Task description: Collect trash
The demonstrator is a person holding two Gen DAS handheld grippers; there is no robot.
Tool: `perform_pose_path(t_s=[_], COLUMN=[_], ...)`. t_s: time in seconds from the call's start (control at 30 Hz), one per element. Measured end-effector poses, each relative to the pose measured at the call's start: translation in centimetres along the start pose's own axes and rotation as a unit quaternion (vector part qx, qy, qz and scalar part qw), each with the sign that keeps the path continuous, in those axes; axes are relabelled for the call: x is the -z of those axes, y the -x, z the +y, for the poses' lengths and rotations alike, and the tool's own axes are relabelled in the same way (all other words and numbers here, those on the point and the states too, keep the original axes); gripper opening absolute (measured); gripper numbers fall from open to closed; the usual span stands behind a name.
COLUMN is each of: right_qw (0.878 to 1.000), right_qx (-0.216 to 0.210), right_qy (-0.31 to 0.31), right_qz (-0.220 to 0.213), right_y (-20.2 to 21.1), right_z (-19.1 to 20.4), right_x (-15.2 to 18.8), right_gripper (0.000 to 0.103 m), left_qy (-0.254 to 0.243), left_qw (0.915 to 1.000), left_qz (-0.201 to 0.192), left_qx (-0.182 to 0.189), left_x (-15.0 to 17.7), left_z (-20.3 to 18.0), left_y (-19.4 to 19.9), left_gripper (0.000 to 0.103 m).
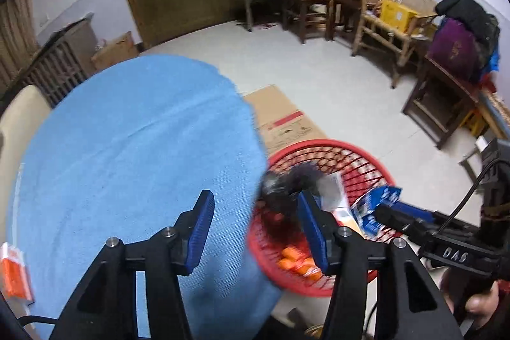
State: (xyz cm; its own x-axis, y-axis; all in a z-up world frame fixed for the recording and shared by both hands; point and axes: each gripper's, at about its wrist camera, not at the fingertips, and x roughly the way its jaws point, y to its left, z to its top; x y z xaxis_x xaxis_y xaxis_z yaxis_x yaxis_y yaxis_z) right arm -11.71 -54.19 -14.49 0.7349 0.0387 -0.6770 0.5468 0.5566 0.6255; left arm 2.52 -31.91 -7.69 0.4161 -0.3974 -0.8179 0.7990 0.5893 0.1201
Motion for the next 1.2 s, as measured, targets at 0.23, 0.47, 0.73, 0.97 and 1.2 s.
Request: perform_pose_path(t_s=[0.23,0.47,0.73,0.97,1.2], right_qw=[0.994,0.969,0.944,0.932,0.934], right_qx=[-0.033,-0.038,-0.006,0.002,0.004], right_qy=[0.100,0.239,0.323,0.357,0.351], right_qz=[-0.033,-0.055,-0.064,-0.068,-0.064], right_y=[2.5,4.4,4.9,4.3,4.1], right_z=[8.2,21.4,30.1,34.1,35.2], right_x=[0.9,4.6,11.4,13.8,13.8], right_gripper=[0.068,0.068,0.068,0.068,0.068], left_qy=[0.027,0.110,0.186,0.212,0.214], left_qw=[0.9889,0.9569,0.9247,0.9169,0.9163], left_qz=[-0.073,-0.097,-0.110,-0.120,-0.128], left_qx=[-0.127,-0.250,-0.313,-0.316,-0.313], left_x=[2.1,6.4,12.3,14.8,15.7], left_z=[5.3,13.3,19.5,21.6,21.6], left_y=[8.3,16.3,22.8,24.8,25.3], left_gripper=[0.075,0.091,0.091,0.091,0.091])
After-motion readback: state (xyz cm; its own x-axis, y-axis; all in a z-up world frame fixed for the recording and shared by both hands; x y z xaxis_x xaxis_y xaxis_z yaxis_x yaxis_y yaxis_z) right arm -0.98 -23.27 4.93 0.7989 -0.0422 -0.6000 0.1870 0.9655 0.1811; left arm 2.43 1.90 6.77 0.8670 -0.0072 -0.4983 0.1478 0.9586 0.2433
